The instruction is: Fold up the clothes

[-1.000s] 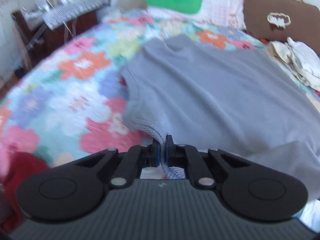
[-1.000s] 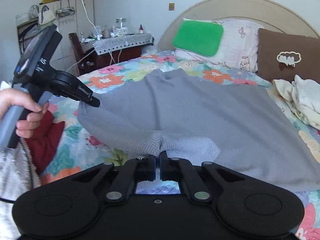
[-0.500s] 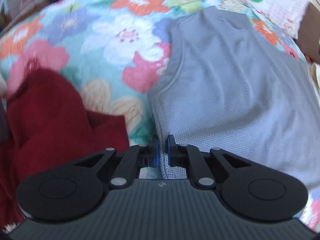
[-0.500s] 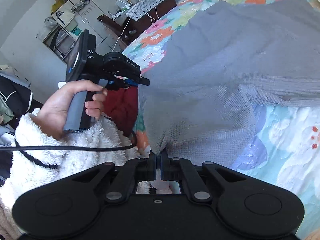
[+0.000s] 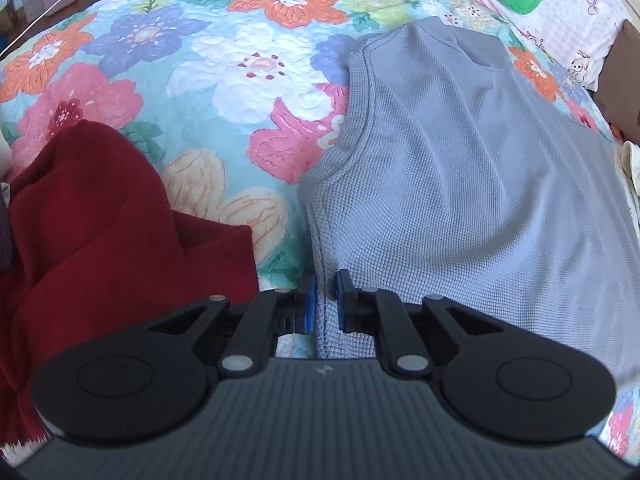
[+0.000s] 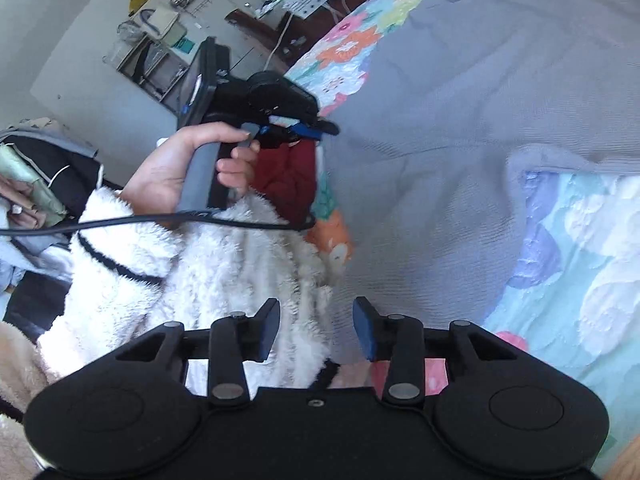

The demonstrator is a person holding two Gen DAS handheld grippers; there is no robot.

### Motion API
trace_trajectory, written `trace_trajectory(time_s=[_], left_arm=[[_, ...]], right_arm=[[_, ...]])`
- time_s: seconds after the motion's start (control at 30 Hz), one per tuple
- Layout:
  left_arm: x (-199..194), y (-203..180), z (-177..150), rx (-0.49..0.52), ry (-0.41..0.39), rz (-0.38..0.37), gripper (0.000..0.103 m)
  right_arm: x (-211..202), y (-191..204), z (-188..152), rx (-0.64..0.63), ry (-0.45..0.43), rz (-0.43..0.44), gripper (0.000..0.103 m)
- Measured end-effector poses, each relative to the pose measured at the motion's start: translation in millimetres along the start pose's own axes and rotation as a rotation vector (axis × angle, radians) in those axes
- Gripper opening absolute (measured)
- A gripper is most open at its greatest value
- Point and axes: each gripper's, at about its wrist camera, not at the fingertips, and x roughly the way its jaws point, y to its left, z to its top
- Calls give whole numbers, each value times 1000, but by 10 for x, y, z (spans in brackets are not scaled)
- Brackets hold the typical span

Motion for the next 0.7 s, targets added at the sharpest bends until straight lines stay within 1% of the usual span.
trace_trajectory(time_s=[0.1, 0.17, 0.2, 0.23, 0.27, 0.33, 0.37, 0.4, 0.43, 0.53, 0.63, 0.7], left_arm=[[9, -37, -6, 22, 5, -5, 10], [20, -72, -11, 42, 11, -12, 10], [27, -95, -14, 56, 14, -16, 14], [32, -120, -17, 71, 16, -18, 21], [36, -143, -21, 86, 17, -16, 24], [42, -168, -24, 103, 17, -10, 25], [41, -168, -22, 105, 17, -8, 25], [37, -157, -21, 99, 16, -10, 25], [32, -129, -19, 83, 13, -14, 25], [11, -43, -9, 34, 6, -10, 25], [-6, -13, -2, 18, 1, 1, 25], [5, -48, 5, 33, 5, 8, 25]], right_arm=[[-86, -221, 56, 51, -88, -113, 50], [-50, -406, 136, 83, -133, -194, 56], [-12, -498, 187, 97, -146, -230, 56], [44, -580, 239, 114, -150, -243, 57], [109, -657, 291, 133, -151, -241, 57], [285, -741, 354, 160, -84, -190, 57], [394, -737, 371, 146, -21, -152, 38], [477, -689, 366, 121, 34, -143, 20], [483, -614, 350, 97, 48, -160, 12], [359, -362, 299, 30, 30, -219, 12], [194, -192, 246, -13, 22, -316, 12], [236, -251, 194, 6, 56, -339, 12]])
